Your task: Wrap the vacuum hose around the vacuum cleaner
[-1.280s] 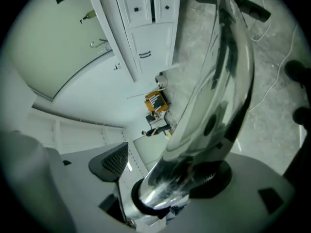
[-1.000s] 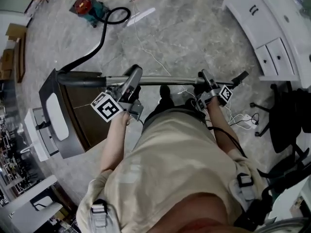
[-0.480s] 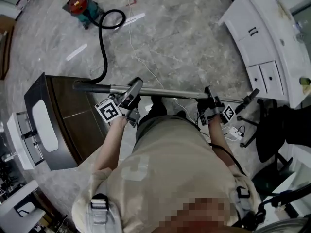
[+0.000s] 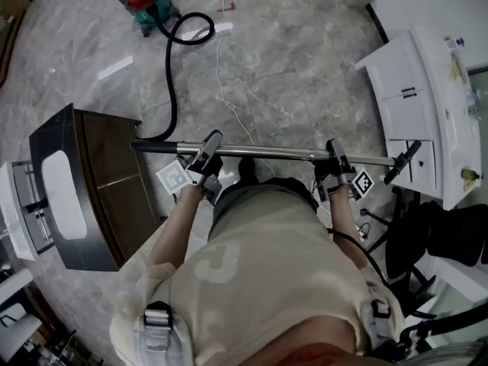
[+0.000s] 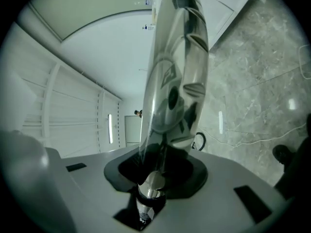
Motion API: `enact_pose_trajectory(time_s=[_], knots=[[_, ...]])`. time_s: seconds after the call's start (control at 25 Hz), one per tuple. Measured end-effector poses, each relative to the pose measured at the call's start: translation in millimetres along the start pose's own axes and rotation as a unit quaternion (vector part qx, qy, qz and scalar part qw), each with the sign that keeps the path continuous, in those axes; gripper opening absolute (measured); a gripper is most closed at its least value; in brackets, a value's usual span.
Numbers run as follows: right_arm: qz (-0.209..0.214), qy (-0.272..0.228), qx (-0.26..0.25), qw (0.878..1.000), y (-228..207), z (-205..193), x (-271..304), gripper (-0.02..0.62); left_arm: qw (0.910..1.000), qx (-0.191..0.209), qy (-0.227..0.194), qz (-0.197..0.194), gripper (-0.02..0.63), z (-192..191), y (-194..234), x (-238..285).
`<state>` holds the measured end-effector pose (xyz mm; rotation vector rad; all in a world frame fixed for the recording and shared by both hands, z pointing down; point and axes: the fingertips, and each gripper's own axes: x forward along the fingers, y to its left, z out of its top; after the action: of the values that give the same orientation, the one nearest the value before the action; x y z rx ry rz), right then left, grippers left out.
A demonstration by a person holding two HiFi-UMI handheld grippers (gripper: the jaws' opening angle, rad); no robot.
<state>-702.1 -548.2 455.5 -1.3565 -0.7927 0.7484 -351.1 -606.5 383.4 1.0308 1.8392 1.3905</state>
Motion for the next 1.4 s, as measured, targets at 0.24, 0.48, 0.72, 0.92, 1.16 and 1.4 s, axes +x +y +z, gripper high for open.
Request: enact_pose_trajectory(time_s=[0.24,0.48,0.72,0.92,1.16,1.4], knots=[[-0.006,0.068,-0.043,0.997,12.2,-21.8,59.0,0.104,0.9963,-0.051,-0.066,0.019,0.135,28.2,27.7,-26.6],[0.003,0.125,-0.058,0.990,16.4,-21.9,107.6,0.104,0.9914,-0.058,-0.111,0.039,0.135,40.6,42.5,-26.5],[0.019,0.184,-0.045,0.982,14.9,-2.3,176.2,0.106,0.9843,-0.046,-0.155,0.071,0.135,62.0,47.8,6.7],[0.009,0.247,-0.035,0.968,7.0,28.2,218.2,0.104,0.9750,-0.032,-0.189,0.112,0.135,63.4,49.6,39.8],[0.016,0.320,-0.030,0.947,10.5,69.8,257.5,0.106,0.9650,-0.019,-0.220,0.141,0.137,55.9,46.0,88.6],[0.008,0.365,-0.020,0.931,2.8,110.5,294.0,0.106,0.9513,-0.026,-0.256,0.170,0.138,36.6,46.4,127.9]])
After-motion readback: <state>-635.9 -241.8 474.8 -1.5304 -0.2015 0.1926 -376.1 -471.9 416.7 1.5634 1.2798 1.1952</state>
